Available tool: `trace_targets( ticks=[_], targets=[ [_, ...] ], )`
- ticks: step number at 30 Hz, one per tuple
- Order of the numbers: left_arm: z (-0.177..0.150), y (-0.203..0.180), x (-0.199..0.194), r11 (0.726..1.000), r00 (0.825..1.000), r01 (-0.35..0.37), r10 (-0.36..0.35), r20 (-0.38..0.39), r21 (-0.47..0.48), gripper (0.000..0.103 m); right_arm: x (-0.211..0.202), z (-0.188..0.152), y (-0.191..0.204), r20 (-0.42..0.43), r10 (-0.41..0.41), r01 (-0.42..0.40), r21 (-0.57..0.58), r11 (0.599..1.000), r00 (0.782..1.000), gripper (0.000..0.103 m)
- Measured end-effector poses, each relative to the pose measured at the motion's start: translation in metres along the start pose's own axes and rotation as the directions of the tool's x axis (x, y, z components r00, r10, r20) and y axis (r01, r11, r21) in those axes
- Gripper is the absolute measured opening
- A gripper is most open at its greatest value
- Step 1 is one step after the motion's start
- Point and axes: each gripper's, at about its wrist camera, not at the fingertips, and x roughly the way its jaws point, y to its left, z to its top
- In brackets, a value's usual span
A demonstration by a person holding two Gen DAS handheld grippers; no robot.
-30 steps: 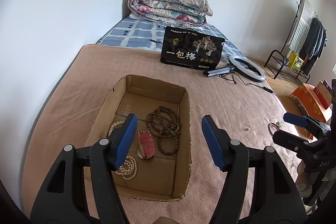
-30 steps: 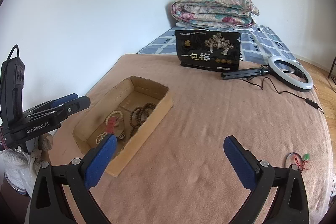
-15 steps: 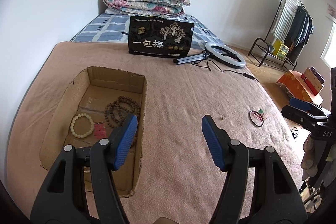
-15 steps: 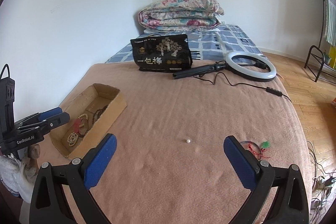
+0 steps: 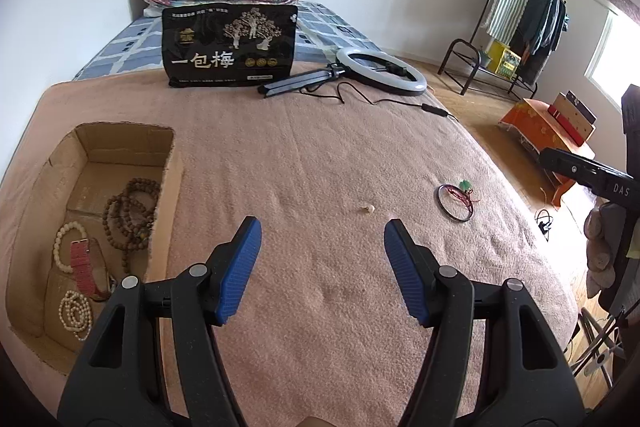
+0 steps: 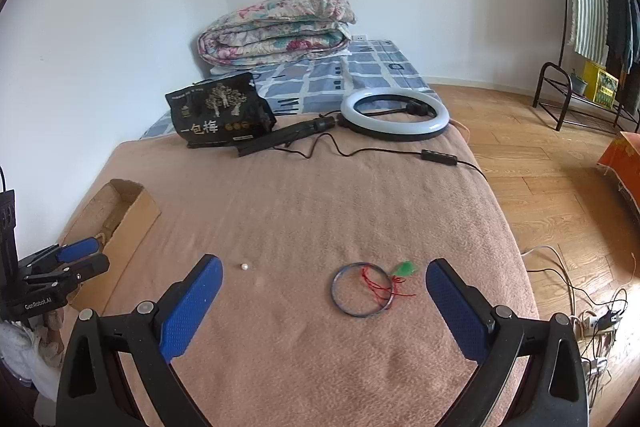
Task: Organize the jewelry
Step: 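Move the left tool to the small white pearl while the right tool moves to the green jade pendant, then close the left tool on the pearl while the right tool closes on the red-string pendant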
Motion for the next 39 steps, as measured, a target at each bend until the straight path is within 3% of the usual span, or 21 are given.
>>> trace_targets(
  ticks=[9,15,26,30,32,39],
  targets=[
    [0.001,-0.023,0.044,0.998,0.998,0.048,-0.045,-0.053,0.049,0.066,0.031,0.001,-0.060,-0.053,-0.054,0.057,0.062,0.996,0.997,0.100],
    [0.002,-0.035,0.069,0.995,0.995,0.067,-0.060,-0.084,0.079,0.057,0.061,-0.001,-0.086,-0.114,-0.030,0.044,0.126,0.991,0.993,0.087],
    [0.001,-0.051,0.119,0.989,0.987,0.089,-0.071,-0.147,0.117,0.034,0.118,-0.010,-0.094,-0.258,0.020,0.034,0.204,0.978,0.966,0.052],
    [0.003,-0.057,0.137,0.986,0.987,0.073,-0.049,-0.153,0.150,0.033,0.131,-0.014,-0.097,-0.291,0.034,0.034,0.227,0.973,0.956,0.045],
    [0.004,-0.056,0.144,0.986,0.986,0.072,-0.048,-0.159,0.149,0.027,0.135,-0.017,-0.099,-0.301,0.041,0.035,0.245,0.969,0.953,0.044],
    [0.004,-0.050,0.160,0.989,0.983,0.065,-0.041,-0.178,0.130,0.027,0.151,-0.018,-0.108,-0.313,0.079,0.031,0.332,0.943,0.947,0.039]
  ],
)
